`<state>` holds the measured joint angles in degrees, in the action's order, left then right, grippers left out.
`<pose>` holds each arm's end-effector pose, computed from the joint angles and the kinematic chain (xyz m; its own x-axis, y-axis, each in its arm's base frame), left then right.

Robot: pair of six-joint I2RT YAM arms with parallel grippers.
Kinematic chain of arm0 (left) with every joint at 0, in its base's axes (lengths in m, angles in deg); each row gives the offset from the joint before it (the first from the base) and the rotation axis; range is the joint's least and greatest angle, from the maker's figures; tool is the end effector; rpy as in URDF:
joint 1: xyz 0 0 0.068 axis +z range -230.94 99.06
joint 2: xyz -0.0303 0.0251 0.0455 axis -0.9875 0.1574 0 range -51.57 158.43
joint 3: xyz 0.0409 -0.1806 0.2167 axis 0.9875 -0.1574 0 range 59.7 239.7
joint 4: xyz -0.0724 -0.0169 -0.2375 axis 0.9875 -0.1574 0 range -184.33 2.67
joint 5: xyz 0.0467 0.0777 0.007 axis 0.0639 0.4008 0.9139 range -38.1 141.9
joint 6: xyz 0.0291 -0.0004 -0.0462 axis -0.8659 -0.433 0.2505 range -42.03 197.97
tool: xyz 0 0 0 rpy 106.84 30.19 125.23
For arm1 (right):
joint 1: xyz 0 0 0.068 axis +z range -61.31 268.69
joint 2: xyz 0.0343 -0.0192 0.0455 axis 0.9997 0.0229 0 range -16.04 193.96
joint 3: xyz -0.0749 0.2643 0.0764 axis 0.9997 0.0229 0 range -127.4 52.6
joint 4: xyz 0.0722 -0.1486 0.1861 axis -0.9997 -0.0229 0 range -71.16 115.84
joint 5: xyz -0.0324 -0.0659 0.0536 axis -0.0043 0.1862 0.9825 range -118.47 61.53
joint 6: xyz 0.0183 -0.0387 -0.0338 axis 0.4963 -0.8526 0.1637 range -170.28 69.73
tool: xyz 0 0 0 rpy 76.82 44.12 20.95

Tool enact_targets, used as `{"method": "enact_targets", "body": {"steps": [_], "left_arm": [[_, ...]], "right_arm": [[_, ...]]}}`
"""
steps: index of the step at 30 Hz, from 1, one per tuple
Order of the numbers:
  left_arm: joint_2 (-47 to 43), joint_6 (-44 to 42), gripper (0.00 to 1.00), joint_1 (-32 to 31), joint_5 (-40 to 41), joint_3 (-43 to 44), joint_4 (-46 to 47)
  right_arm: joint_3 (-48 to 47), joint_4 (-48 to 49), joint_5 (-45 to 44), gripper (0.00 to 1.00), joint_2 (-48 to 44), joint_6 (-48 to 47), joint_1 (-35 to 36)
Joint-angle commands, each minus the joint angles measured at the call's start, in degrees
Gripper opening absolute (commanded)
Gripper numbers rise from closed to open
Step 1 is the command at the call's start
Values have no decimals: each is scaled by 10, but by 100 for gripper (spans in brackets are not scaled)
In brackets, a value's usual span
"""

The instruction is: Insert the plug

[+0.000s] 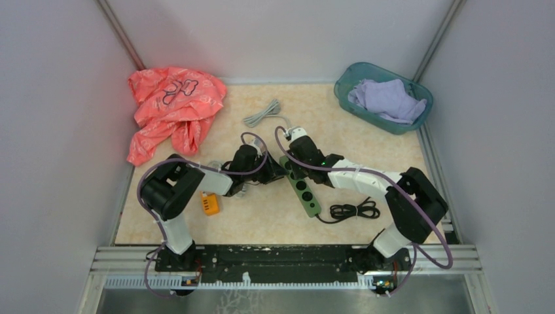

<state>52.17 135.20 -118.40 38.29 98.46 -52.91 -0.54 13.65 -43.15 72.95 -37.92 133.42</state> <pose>0.2586 -0.2090 0.1421 -0.8508 -0.3777 -0.3654 0.0674 0.6111 -0.7887 0.2275 0.2122 0.2220 -0.6359 -0.3385 -0.6935 -0.4344 0.8998 -0.0409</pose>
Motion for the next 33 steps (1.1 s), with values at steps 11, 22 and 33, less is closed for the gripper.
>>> {"method": "enact_targets", "body": {"steps": [11,22,33], "left_arm": [[13,-2,44,17,-3,-4,-5],[-1,-3,39,36,-12,-19,-9],[6,4,40,30,-39,-7,-2]], "right_arm": [[49,-108,109,0,67,11,22],[58,-105,115,0,84,53,9],[72,-112,148,0,120,49,1]]}}
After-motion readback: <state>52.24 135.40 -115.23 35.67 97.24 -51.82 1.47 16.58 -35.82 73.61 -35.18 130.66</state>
